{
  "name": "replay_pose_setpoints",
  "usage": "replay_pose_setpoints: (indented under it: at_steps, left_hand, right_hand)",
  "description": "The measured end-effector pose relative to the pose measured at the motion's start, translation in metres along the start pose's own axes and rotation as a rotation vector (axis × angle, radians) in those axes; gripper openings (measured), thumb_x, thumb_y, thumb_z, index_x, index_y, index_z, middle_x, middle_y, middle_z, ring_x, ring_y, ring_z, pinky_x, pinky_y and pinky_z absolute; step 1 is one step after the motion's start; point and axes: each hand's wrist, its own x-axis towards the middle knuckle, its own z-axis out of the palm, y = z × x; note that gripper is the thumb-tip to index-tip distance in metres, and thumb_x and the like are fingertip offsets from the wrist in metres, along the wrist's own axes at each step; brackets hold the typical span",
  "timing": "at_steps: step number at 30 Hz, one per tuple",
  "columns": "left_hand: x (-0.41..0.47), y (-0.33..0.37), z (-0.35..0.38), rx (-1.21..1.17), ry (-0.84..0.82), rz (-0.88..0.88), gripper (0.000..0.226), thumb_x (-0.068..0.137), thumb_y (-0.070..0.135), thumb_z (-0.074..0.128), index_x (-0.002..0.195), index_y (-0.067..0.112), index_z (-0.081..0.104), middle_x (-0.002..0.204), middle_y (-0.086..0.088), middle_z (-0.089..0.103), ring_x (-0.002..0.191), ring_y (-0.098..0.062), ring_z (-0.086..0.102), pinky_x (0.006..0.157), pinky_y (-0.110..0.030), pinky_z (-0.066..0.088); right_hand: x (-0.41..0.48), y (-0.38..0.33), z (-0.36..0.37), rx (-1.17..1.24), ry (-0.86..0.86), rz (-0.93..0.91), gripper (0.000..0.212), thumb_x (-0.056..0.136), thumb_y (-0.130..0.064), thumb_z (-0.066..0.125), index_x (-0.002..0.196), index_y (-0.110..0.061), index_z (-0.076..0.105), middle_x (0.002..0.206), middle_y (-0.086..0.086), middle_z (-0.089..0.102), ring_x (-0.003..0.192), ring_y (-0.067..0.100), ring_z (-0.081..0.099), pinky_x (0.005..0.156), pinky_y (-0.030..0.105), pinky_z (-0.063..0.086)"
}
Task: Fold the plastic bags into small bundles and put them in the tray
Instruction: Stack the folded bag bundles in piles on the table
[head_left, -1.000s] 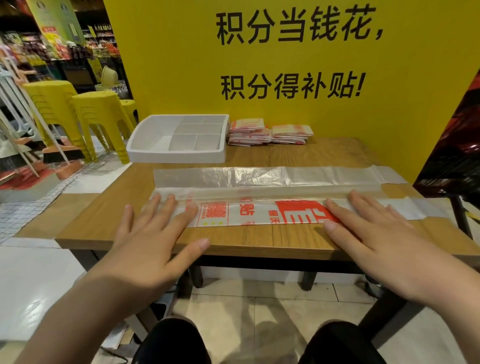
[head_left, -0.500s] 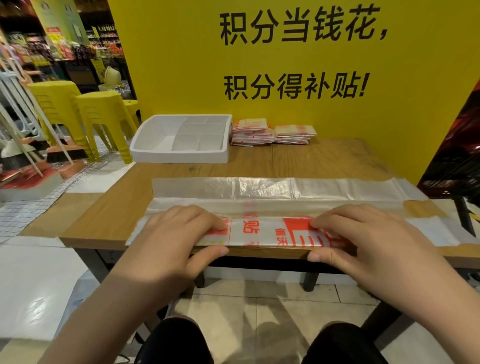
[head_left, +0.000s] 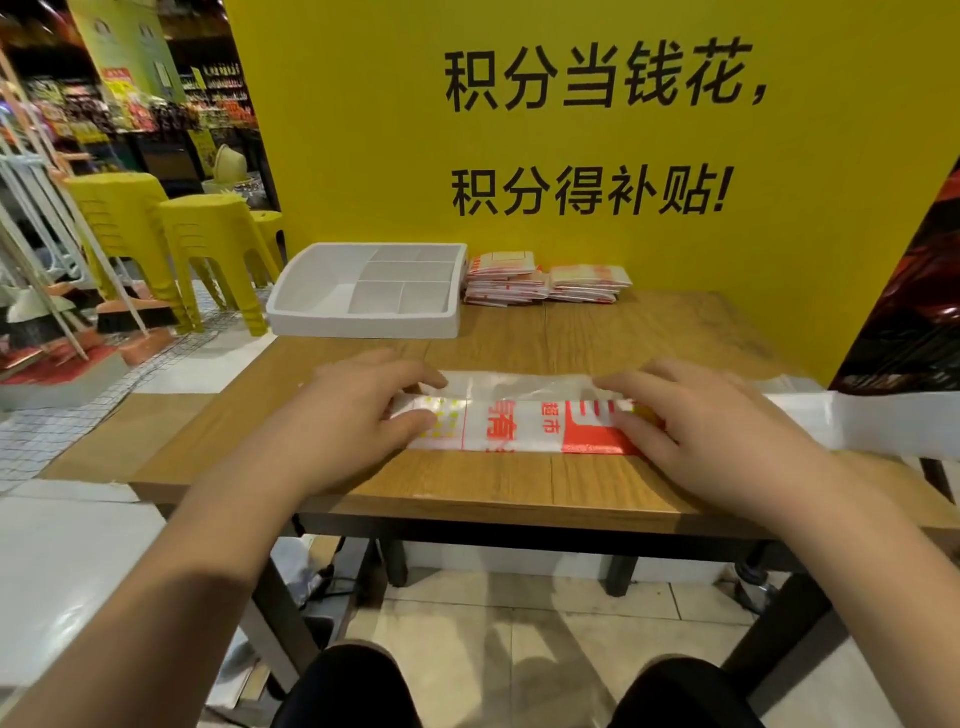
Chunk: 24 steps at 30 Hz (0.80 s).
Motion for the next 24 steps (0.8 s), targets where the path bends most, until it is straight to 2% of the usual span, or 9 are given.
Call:
replay_pose_setpoints:
  at_steps: [2,5,7,9,11,14,16,19,24]
  left_hand:
    - [-0.004,-0.004,0.010,-0.003,0.035,0.004,0.029,0.094,0.036,0.063,0.123,0.038,0.063,0.113,0.016,0.055,0.106,-0.008,0.052,0.096,-0.042,0.046]
    - [-0.013,0.001,0.022,-0.021,0.117,0.041,0.026,0.098,0.028,0.056,0.122,0.033,0.066,0.119,0.014,0.058,0.115,-0.013,0.052,0.100,-0.046,0.045]
    - [-0.017,0.015,0.029,-0.029,0.129,0.097,0.031,0.101,0.029,0.046,0.127,0.030,0.064,0.132,0.011,0.057,0.126,-0.013,0.049,0.107,-0.045,0.042]
    - [-0.021,0.034,0.036,-0.042,0.061,0.079,0.041,0.102,0.038,0.035,0.139,0.033,0.053,0.149,0.012,0.045,0.140,-0.010,0.036,0.117,-0.040,0.030]
    - [-0.027,0.049,0.044,-0.023,-0.045,0.027,0.054,0.101,0.050,0.021,0.153,0.037,0.032,0.162,0.016,0.023,0.151,-0.005,0.013,0.125,-0.035,0.010]
    - [-0.037,0.053,0.047,0.106,-0.144,-0.014,0.070,0.088,0.064,-0.009,0.155,0.046,-0.003,0.164,0.016,-0.009,0.152,-0.009,-0.015,0.123,-0.034,-0.010]
    - [-0.044,0.047,0.041,0.151,-0.161,-0.064,0.070,0.079,0.072,-0.015,0.148,0.058,-0.013,0.162,0.018,-0.019,0.151,-0.013,-0.022,0.122,-0.035,-0.014]
    - [-0.059,0.024,0.026,0.149,-0.171,-0.181,0.066,0.073,0.079,-0.015,0.139,0.070,-0.015,0.159,0.023,-0.026,0.148,-0.009,-0.027,0.121,-0.033,-0.016]
    - [-0.071,0.003,0.017,0.138,-0.180,-0.249,0.062,0.075,0.081,-0.015,0.137,0.074,-0.015,0.160,0.022,-0.025,0.148,-0.008,-0.025,0.123,-0.038,-0.012]
  right_hand:
    - [-0.003,0.001,0.009,-0.002,0.013,-0.018,0.039,0.102,-0.047,0.038,0.140,-0.044,0.046,0.131,-0.013,0.051,0.121,0.013,0.048,0.098,0.035,0.038]
    - [-0.005,-0.005,0.018,0.025,0.092,-0.029,0.037,0.102,-0.031,0.047,0.137,-0.034,0.056,0.139,-0.009,0.052,0.125,0.018,0.048,0.104,0.037,0.038]
    - [-0.007,-0.020,0.023,0.074,0.118,-0.059,0.041,0.101,-0.026,0.047,0.141,-0.027,0.055,0.148,-0.004,0.049,0.134,0.021,0.046,0.110,0.038,0.037]
    - [-0.010,-0.041,0.025,0.141,0.076,-0.109,0.047,0.104,-0.038,0.036,0.148,-0.026,0.046,0.156,-0.004,0.040,0.142,0.019,0.037,0.116,0.032,0.028]
    - [-0.015,-0.058,0.029,0.166,-0.010,-0.114,0.062,0.100,-0.053,0.014,0.156,-0.032,0.028,0.165,-0.008,0.020,0.151,0.012,0.017,0.119,0.025,0.008]
    - [-0.020,-0.063,0.030,0.151,-0.097,-0.060,0.065,0.096,-0.065,-0.006,0.157,-0.043,0.001,0.164,-0.016,-0.011,0.150,0.001,-0.013,0.117,0.022,-0.013]
    - [-0.025,-0.054,0.026,0.171,-0.135,-0.025,0.064,0.092,-0.068,-0.007,0.154,-0.050,-0.002,0.161,-0.019,-0.017,0.148,-0.003,-0.019,0.118,0.021,-0.014]
    - [-0.040,-0.020,0.020,0.167,-0.177,0.049,0.069,0.081,-0.077,-0.016,0.147,-0.062,-0.002,0.161,-0.023,-0.018,0.145,-0.008,-0.022,0.118,0.019,-0.013]
    - [-0.063,0.028,0.010,0.145,-0.176,0.225,0.081,0.068,-0.085,-0.020,0.144,-0.065,0.000,0.163,-0.018,-0.015,0.146,-0.004,-0.017,0.116,0.021,-0.011]
